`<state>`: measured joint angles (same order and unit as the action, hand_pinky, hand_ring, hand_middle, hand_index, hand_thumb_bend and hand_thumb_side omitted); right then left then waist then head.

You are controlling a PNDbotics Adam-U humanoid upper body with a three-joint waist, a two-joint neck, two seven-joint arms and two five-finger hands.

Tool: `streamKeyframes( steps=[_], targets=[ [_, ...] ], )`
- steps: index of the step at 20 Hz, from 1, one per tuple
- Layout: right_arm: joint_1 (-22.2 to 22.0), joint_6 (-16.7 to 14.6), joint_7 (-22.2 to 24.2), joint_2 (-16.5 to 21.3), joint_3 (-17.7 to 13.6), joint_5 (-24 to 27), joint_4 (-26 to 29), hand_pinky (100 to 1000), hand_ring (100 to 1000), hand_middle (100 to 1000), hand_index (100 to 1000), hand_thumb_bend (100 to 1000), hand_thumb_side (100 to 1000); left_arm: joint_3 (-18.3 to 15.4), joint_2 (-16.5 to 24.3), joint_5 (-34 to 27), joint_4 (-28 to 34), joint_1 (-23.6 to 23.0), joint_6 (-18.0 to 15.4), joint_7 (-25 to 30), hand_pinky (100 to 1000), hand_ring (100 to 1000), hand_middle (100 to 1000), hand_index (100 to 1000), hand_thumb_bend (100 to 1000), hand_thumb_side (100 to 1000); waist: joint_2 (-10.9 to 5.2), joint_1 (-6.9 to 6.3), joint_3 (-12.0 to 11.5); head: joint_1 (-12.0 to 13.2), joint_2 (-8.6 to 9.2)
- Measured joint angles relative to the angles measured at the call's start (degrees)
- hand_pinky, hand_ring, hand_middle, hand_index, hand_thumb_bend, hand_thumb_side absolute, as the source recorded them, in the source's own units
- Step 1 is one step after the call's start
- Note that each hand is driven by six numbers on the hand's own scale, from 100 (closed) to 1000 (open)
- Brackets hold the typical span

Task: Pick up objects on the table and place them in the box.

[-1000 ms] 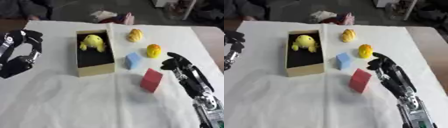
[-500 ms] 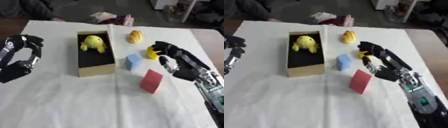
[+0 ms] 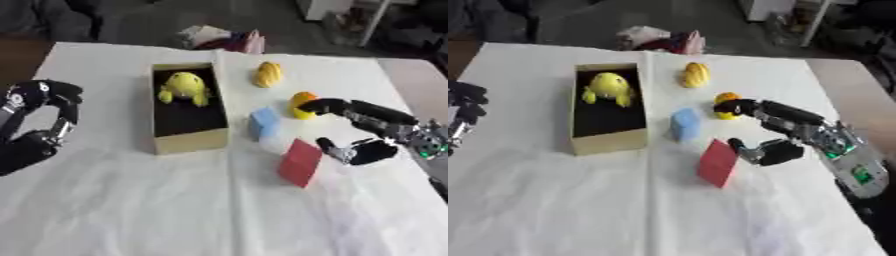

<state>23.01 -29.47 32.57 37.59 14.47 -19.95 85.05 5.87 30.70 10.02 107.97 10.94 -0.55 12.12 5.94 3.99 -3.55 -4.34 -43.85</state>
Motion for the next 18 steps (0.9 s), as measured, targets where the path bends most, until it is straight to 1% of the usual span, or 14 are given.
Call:
streamKeyframes(
  steps=[4, 8, 14, 16, 18],
  targets=[
    [1.35, -2.15, 3.16, 0.33, 0.49, -3.69, -1.38, 923, 973, 963, 1000, 146, 501, 0.25, -0.73, -0.06, -0.29, -0.66, -0.08, 0.08, 793, 608, 623, 772, 100, 586, -0.02, 0.02, -0.09, -0.25, 0.00],
    [2.09, -1.54, 3.76, -0.13, 1.46, -7.40, -1.94, 922, 967, 958, 1000, 139, 533, 0.28, -1.40, -0.10, -0.31, -1.03, -0.14, 0.14, 793, 608, 623, 771, 100, 593, -0.11, 0.04, -0.22, -0.30, 0.00],
    [2.65, -0.38, 4.92, -2.63, 1.84, -12.89, -3.23, 914, 950, 952, 1000, 135, 572, 0.30, -2.17, -0.15, -0.67, -1.51, -0.17, 0.17, 793, 607, 622, 770, 100, 604, -0.23, 0.05, -0.36, -0.38, 0.00],
    [2.64, -0.32, 4.98, -3.32, 1.86, -14.71, -3.97, 912, 947, 956, 1000, 140, 573, 0.30, -2.51, -0.15, -0.69, -1.70, -0.17, 0.17, 793, 607, 622, 770, 100, 604, -0.24, 0.05, -0.39, -0.46, 0.00],
    [2.51, -0.67, 4.63, -3.85, 1.94, -16.56, -4.77, 910, 945, 962, 1000, 126, 584, 0.30, -2.53, -0.15, -0.79, -1.84, -0.17, 0.17, 793, 607, 622, 770, 100, 607, -0.24, 0.05, -0.41, -0.51, 0.00]
  ],
)
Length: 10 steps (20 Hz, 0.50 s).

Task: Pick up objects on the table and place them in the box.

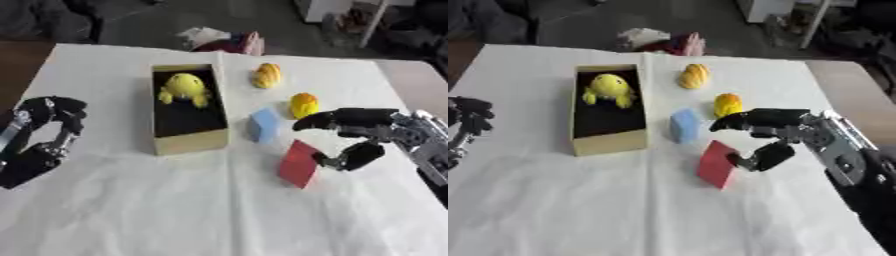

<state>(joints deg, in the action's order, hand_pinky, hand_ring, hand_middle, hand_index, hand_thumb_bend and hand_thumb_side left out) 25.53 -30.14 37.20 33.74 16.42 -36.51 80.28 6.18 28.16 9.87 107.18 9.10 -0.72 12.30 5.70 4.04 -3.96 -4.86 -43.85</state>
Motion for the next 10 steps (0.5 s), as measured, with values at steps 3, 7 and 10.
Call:
streamKeyframes(
  steps=[3, 7, 10],
  targets=[
    [-0.63, -1.13, -1.13, -0.58, 0.16, -2.56, -0.71, 908, 944, 965, 1000, 137, 591, 0.00, -0.01, 0.00, -0.20, -0.03, 0.00, 0.00, 792, 607, 622, 770, 100, 607, -0.01, 0.00, 0.00, -0.07, 0.00],
    [-0.91, -2.77, -2.77, -0.71, 0.29, -5.51, -0.62, 906, 940, 963, 1000, 130, 621, 0.01, -0.02, 0.00, -0.21, -0.03, 0.00, 0.00, 792, 607, 622, 770, 100, 609, -0.10, 0.06, 0.01, -0.22, 0.00],
    [-1.44, -3.53, -3.53, -0.71, 0.76, -6.49, -0.17, 899, 932, 953, 1000, 100, 662, 0.02, -0.03, 0.00, -0.23, -0.03, 0.00, 0.00, 792, 607, 622, 770, 100, 609, -0.10, 0.17, 0.02, -0.24, 0.00]
  ],
)
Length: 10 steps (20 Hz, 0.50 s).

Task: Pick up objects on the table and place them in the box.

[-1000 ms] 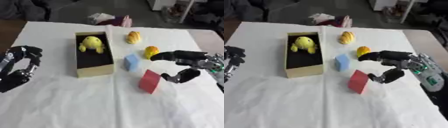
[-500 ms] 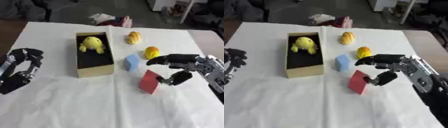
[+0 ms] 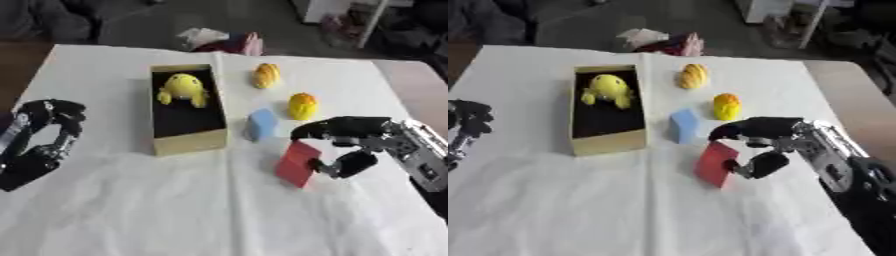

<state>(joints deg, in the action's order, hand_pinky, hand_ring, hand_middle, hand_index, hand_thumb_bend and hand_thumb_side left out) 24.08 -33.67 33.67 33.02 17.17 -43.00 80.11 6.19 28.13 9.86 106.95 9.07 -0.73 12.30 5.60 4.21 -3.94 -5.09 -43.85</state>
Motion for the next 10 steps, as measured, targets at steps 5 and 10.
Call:
streamKeyframes(
  steps=[5, 10],
  targets=[
    [-0.74, 0.04, 0.04, 0.01, 0.14, 2.19, 0.68, 888, 915, 938, 1000, 100, 724, 0.00, 0.00, 0.00, -0.01, -0.03, 0.00, 0.00, 791, 607, 622, 770, 100, 610, 0.00, 0.00, 0.04, -0.02, 0.00],
    [-0.89, 1.05, 1.05, 0.05, -0.01, 6.86, 1.69, 880, 908, 934, 1000, 100, 875, 0.00, -0.01, 0.00, -0.07, -0.06, 0.00, 0.00, 791, 607, 622, 770, 100, 612, 0.00, 0.01, 0.09, -0.07, 0.00]
  ],
)
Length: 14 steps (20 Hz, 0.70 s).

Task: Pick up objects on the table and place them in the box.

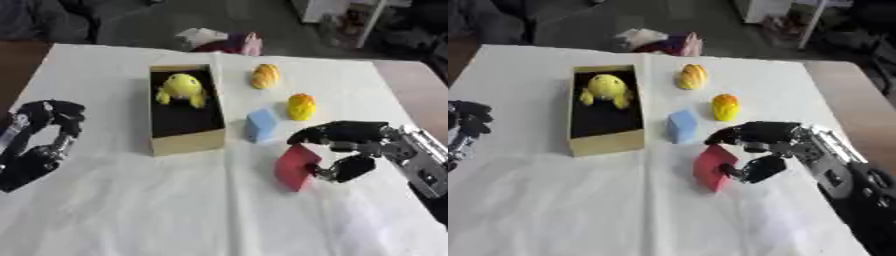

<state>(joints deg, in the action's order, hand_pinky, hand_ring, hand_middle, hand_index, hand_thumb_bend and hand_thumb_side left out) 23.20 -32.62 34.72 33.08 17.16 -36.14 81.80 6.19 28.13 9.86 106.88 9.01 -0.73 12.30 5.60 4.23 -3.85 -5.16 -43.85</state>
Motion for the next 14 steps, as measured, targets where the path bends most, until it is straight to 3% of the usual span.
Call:
streamKeyframes(
  steps=[4, 10, 14],
  targets=[
    [0.33, 1.58, 1.58, 0.37, 0.17, 3.68, 1.04, 883, 920, 947, 1000, 100, 862, 0.00, 0.00, 0.00, -0.25, -0.03, 0.00, 0.00, 791, 607, 622, 770, 100, 613, 0.00, 0.06, 0.01, -0.01, 0.00],
    [1.14, 3.23, 3.23, 1.05, 2.51, 5.49, 3.47, 895, 936, 974, 1000, 100, 577, 0.01, 0.00, 0.00, -0.26, -0.07, 0.00, 0.00, 792, 609, 623, 771, 100, 614, -0.01, 0.13, -0.03, -0.20, 0.00],
    [1.28, 2.89, 2.89, 1.53, 4.47, 5.07, 3.91, 896, 935, 974, 1000, 100, 443, 0.27, 0.00, -0.01, -0.27, -0.07, -0.01, 0.05, 791, 609, 623, 771, 100, 615, -0.01, 0.15, -0.09, -0.40, 0.00]
  ],
)
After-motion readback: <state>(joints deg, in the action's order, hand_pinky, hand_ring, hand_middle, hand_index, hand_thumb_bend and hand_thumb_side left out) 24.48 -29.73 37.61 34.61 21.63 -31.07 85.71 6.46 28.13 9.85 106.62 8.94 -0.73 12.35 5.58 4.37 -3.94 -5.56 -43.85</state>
